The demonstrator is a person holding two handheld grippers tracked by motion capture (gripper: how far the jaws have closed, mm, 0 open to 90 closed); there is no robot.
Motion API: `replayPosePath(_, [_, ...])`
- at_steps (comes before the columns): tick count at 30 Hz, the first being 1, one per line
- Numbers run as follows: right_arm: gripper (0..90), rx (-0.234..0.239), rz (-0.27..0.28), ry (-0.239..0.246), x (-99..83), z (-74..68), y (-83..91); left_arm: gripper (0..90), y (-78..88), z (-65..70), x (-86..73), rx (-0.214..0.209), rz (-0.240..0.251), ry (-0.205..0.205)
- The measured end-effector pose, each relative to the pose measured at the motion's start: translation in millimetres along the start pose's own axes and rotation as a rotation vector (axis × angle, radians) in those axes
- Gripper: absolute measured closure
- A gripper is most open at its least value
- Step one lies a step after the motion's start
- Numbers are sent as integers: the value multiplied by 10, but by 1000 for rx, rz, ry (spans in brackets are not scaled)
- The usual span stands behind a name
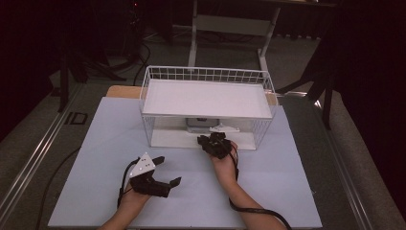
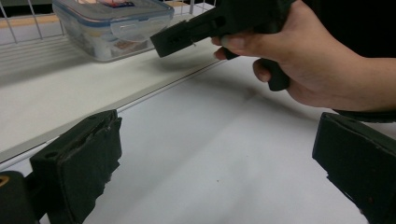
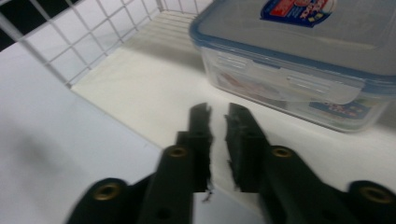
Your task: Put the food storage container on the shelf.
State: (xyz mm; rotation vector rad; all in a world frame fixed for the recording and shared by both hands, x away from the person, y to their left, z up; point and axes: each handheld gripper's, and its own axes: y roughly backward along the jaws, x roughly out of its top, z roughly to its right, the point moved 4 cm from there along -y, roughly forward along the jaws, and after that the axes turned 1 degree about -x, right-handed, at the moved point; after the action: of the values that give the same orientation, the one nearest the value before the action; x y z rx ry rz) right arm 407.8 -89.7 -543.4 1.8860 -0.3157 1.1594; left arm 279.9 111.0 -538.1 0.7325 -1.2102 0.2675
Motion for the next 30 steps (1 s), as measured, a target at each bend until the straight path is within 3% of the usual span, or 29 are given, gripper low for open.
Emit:
replayPosePath(1, [743, 0, 0, 0, 0, 0, 0, 24, 0, 0, 0, 0, 0, 0])
replayPosePath(2, [605, -11, 10, 13, -14, -19, 55, 24, -1, 9, 8, 0, 1, -4])
replayPosePath(5, [483, 4, 29, 8, -39, -39, 156, 24, -5, 24, 17, -7, 0, -4])
replayPosePath(10, [364, -14, 56, 13, -25, -53, 333, 24, -10, 57, 50, -10, 10, -16])
replayPosePath(15, [226, 49, 72, 13, -24, -74, 510, 24, -8, 92, 97, -23, 19, -23])
replayPosePath(18, [193, 79, 67, 32, -62, -83, 607, 24, 7, 104, 122, -25, 25, -26])
replayPosePath(20, [189, 63, 69, 60, -95, -74, 671, 24, 18, 106, 123, -20, 28, -23])
replayPosePath(24, [174, 70, 79, 47, -130, -6, 792, 24, 22, 104, 124, -20, 8, -19])
replayPosePath(30, [153, 86, 82, 79, -193, 42, 957, 24, 86, 141, 241, -24, 16, -45])
